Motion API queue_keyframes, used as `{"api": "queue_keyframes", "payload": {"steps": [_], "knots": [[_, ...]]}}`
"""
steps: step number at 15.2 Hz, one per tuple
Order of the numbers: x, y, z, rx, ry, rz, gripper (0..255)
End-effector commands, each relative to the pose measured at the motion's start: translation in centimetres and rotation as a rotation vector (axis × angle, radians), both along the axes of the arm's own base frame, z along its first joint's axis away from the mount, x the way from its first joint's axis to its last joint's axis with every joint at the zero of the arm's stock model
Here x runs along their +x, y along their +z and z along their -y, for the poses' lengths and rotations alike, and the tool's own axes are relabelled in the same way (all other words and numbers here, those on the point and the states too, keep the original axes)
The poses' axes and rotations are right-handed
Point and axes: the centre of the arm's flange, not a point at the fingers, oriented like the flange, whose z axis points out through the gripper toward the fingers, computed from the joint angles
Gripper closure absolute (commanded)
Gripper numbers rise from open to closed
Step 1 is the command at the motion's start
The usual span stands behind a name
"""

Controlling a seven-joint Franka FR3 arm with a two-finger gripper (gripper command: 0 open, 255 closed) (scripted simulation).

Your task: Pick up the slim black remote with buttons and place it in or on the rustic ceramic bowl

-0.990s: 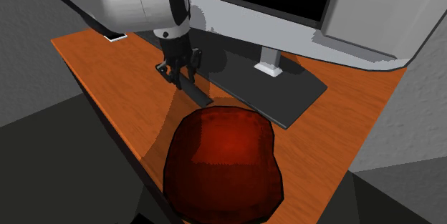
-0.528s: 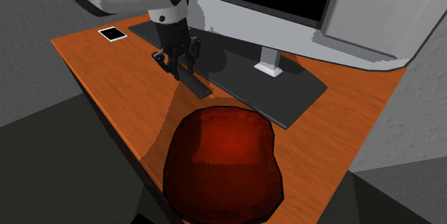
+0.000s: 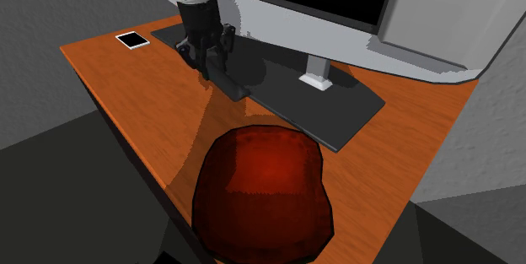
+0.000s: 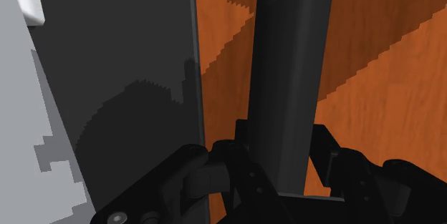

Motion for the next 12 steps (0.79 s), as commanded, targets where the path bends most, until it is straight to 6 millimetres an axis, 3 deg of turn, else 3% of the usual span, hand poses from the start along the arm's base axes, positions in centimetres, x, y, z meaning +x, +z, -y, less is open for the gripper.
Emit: {"api": "queue_keyframes", "payload": {"steps": [1,12], "knots": [[0.0,1.0,-0.1,0.0,0.0,0.0,255],[0.0,6.8,-0.1,0.0,0.0,0.0,255]]}}
